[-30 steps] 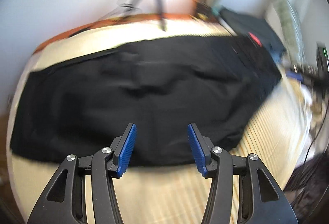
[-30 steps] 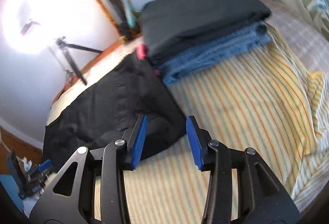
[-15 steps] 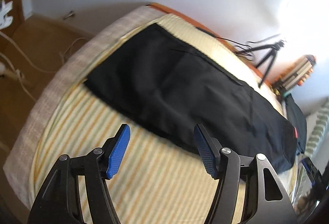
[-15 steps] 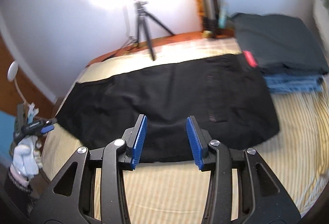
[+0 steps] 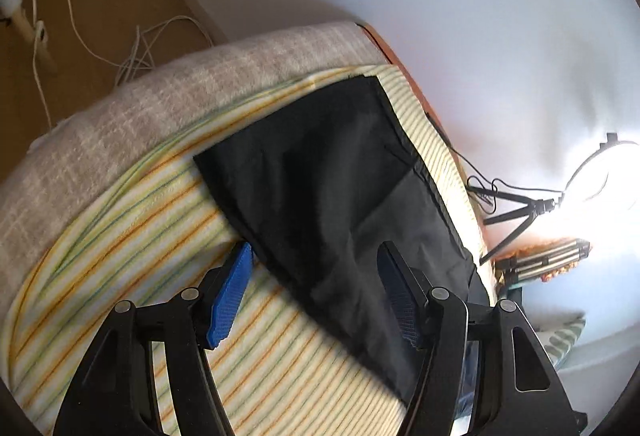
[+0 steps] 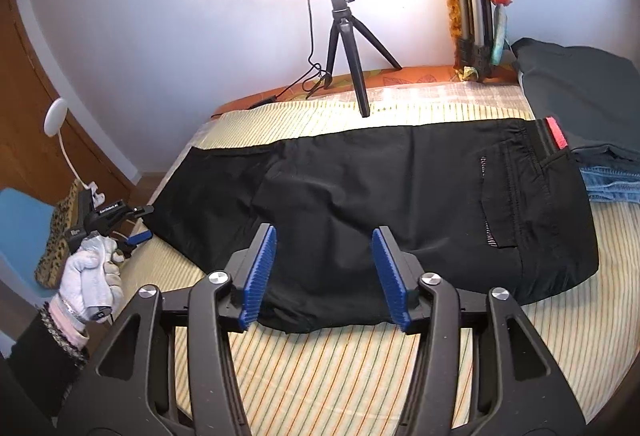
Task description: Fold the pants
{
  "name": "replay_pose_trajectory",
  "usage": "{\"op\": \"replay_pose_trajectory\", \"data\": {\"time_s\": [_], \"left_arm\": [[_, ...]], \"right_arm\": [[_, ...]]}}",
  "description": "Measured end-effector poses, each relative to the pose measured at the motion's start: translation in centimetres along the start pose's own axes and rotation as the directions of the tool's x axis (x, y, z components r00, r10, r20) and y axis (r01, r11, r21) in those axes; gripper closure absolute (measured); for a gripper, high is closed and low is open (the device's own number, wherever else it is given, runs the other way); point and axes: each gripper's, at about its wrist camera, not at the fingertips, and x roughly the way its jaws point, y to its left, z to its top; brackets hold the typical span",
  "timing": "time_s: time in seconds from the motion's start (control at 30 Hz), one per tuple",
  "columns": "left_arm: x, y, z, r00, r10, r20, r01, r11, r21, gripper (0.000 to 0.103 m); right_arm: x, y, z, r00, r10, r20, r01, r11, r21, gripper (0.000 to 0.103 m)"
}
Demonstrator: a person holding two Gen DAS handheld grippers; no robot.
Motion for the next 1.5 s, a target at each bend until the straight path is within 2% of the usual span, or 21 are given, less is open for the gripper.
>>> {"op": "replay_pose_trajectory", "data": {"time_s": [0.1,0.27,0.37,0.57,0.63,0.67,0.8,0.9,1.0,1.07,1.2,1.27,1.3,1.37,1.4,1.43,1.47,1.5], "left_arm": [[0.2,-0.4,0.1,1.0,-0.008,0.018,0.008,1.0,-0.005,0.034],[0.5,-1.4,0.2,0.998,0.044,0.045,-0.048,0.995,0.082,0.034],[0.8,-1.2,0.5,0.996,0.05,0.074,-0.057,0.995,0.088,0.034],[1.6,-2.5,1.0,0.99,0.115,0.084,-0.125,0.983,0.132,0.037],[1.7,-2.6,1.1,0.987,0.127,0.096,-0.14,0.98,0.144,0.062],[2.0,-2.6,1.1,0.986,0.139,0.092,-0.151,0.977,0.15,0.084],[1.8,-3.0,1.1,0.985,0.131,0.108,-0.151,0.967,0.204,0.096],[0.9,-5.1,0.6,0.979,0.122,0.163,-0.169,0.935,0.313,0.097],[-0.2,-7.5,-0.5,0.974,0.089,0.209,-0.171,0.894,0.415,0.098],[-0.5,-9.1,-1.6,0.975,0.055,0.214,-0.153,0.868,0.473,0.098],[-0.3,-12.7,-4.9,0.979,0.014,0.203,-0.139,0.775,0.616,0.098],[0.0,-14.7,-7.2,0.981,-0.003,0.193,-0.135,0.701,0.7,0.098],[0.4,-15.8,-8.7,0.984,-0.009,0.18,-0.13,0.651,0.747,0.098],[1.1,-17.1,-11.1,0.991,-0.029,0.131,-0.087,0.604,0.792,0.098],[1.4,-17.6,-12.0,0.994,-0.034,0.105,-0.064,0.591,0.804,0.098],[1.8,-18.1,-13.2,0.996,-0.034,0.081,-0.048,0.563,0.825,0.098],[2.3,-18.7,-14.9,0.998,-0.031,0.063,-0.038,0.513,0.857,0.098],[2.7,-19.1,-16.2,0.998,-0.027,0.048,-0.03,0.477,0.878,0.098]], "right_arm": [[0.3,-0.4,0.3,1.0,0.008,-0.002,-0.008,1.0,0.027,0.049],[1.0,-0.1,0.7,0.999,0.043,-0.029,-0.041,0.998,0.041,0.049],[1.3,0.4,0.5,0.998,0.042,-0.037,-0.041,0.999,0.023,0.049],[1.5,0.5,0.5,0.998,0.044,-0.042,-0.043,0.999,0.033,0.049],[1.5,0.4,0.6,0.998,0.048,-0.043,-0.046,0.998,0.039,0.049],[1.6,0.3,0.6,0.998,0.048,-0.044,-0.047,0.998,0.04,0.048],[2.0,-0.4,0.7,0.998,0.046,-0.053,-0.043,0.998,0.054,0.042],[2.5,-0.7,0.9,0.997,0.046,-0.061,-0.042,0.997,0.066,0.042],[2.8,-0.8,0.9,0.997,0.046,-0.064,-0.042,0.997,0.068,0.042],[3.0,-0.8,0.9,0.996,0.048,-0.07,-0.043,0.997,0.067,0.042],[3.5,-1.2,1.2,0.995,0.066,-0.072,-0.059,0.994,0.088,0.042],[3.8,-1.8,1.4,0.993,0.096,-0.071,-0.087,0.989,0.119,0.042],[3.9,-2.0,1.6,0.99,0.117,-0.073,-0.106,0.985,0.134,0.042],[4.4,-2.4,1.8,0.983,0.165,-0.077,-0.151,0.975,0.164,0.042],[4.7,-2.7,1.8,0.978,0.194,-0.08,-0.177,0.967,0.184,0.042],[5.0,-3.0,1.8,0.972,0.219,-0.084,-0.199,0.959,0.203,0.042],[5.4,-3.2,1.8,0.965,0.246,-0.087,-0.222,0.949,0.223,0.042],[5.9,-3.6,1.9,0.954,0.286,-0.092,-0.255,0.934,0.251,0.042]]}}
